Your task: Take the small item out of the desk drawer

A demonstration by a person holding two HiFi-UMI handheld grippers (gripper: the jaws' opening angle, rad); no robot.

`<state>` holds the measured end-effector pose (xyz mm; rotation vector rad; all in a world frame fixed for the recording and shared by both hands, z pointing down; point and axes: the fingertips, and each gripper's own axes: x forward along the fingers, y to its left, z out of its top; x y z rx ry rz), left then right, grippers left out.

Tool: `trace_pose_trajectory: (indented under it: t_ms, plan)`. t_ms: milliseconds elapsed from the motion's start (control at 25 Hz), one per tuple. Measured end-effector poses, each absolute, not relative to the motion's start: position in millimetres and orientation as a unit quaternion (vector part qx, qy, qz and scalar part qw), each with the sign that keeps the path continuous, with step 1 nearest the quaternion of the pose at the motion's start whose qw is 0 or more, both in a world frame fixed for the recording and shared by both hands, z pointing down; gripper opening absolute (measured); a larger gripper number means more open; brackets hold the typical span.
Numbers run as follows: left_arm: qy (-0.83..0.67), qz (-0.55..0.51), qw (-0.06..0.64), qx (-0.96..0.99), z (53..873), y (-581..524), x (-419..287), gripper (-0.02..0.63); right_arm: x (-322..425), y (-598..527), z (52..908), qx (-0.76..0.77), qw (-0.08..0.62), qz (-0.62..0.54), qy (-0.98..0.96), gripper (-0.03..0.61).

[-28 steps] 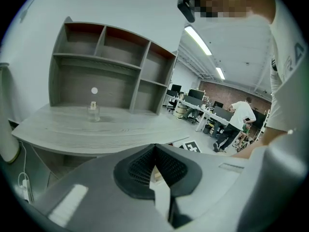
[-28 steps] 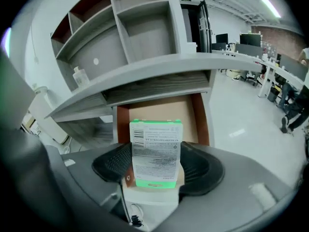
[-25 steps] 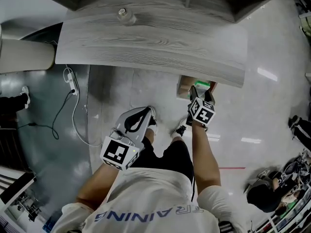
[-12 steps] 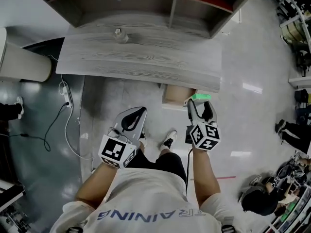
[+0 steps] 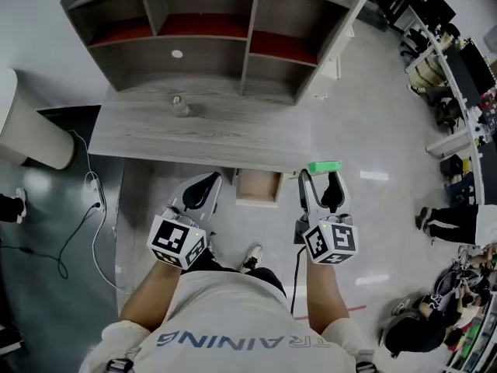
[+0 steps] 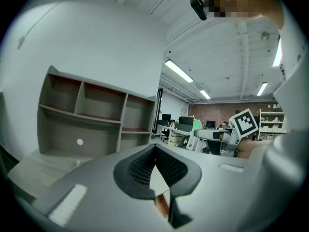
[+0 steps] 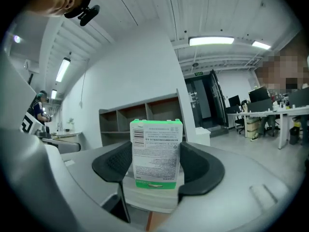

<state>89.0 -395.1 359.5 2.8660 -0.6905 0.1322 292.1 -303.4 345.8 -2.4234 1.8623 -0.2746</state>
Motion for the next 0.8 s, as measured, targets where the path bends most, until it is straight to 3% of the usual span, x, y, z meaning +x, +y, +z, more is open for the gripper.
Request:
trace_pose_trajectory:
  t_ms: [400, 800]
  plan:
    - [-0.214, -0.018, 0.053, 0.975, 286, -387, 105, 0.002, 289, -283, 252, -0.782, 0.074, -0.01, 0.619, 0.324]
    - [-0.211, -0.025, 0.046, 0.976, 274, -374, 108, 0.002, 286, -272, 246, -0.777, 0.077, -0.004, 0.624, 0.324]
